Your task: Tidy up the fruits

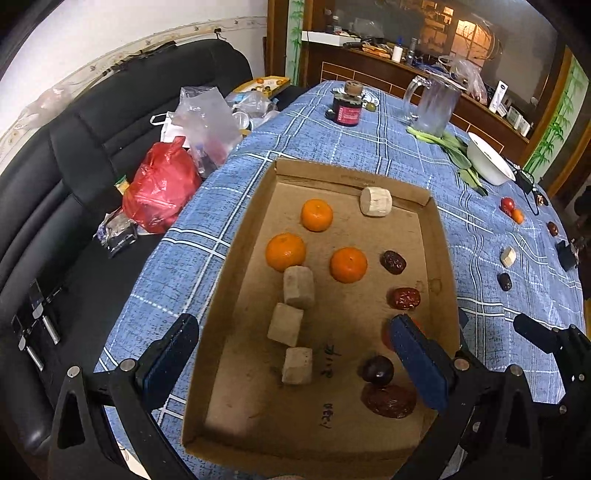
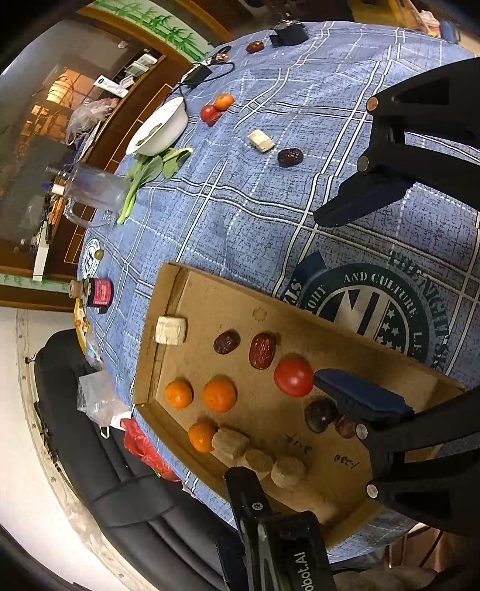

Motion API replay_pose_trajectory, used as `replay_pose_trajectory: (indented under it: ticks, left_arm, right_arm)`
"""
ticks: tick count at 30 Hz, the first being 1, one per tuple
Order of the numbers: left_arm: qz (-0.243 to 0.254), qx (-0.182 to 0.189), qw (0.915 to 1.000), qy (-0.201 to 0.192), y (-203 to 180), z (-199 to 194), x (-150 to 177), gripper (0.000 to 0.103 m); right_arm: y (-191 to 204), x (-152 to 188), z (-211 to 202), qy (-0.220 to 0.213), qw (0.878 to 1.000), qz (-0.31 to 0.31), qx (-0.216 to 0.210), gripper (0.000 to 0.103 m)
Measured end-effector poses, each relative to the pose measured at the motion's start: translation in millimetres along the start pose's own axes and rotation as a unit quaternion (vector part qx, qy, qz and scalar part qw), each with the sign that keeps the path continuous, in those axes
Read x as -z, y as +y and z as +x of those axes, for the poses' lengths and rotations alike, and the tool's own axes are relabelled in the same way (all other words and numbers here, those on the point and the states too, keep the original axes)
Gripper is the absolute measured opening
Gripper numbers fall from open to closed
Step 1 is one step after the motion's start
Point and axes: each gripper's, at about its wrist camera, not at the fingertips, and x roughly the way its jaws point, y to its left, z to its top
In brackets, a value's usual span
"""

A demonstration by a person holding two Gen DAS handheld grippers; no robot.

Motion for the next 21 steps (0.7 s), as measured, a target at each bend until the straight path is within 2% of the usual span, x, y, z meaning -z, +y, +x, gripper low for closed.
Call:
replay_pose_trajectory:
  ticks: [16, 21]
  left_arm:
    - [-0.015, 0.005, 0.9995, 0.028, -1.3, 4.6, 16.2, 0.103]
    - [-0.037, -0.014, 0.9990, 0.022, -0.7, -8.7, 25.2, 0.103]
  right_arm:
    - [6.4, 13.9, -0.2, 0.009, 1.000, -0.011, -0.008, 0.083]
    - [7.6, 18.4, -5.2, 0.002, 0.999, -0.029, -0.026, 0.083]
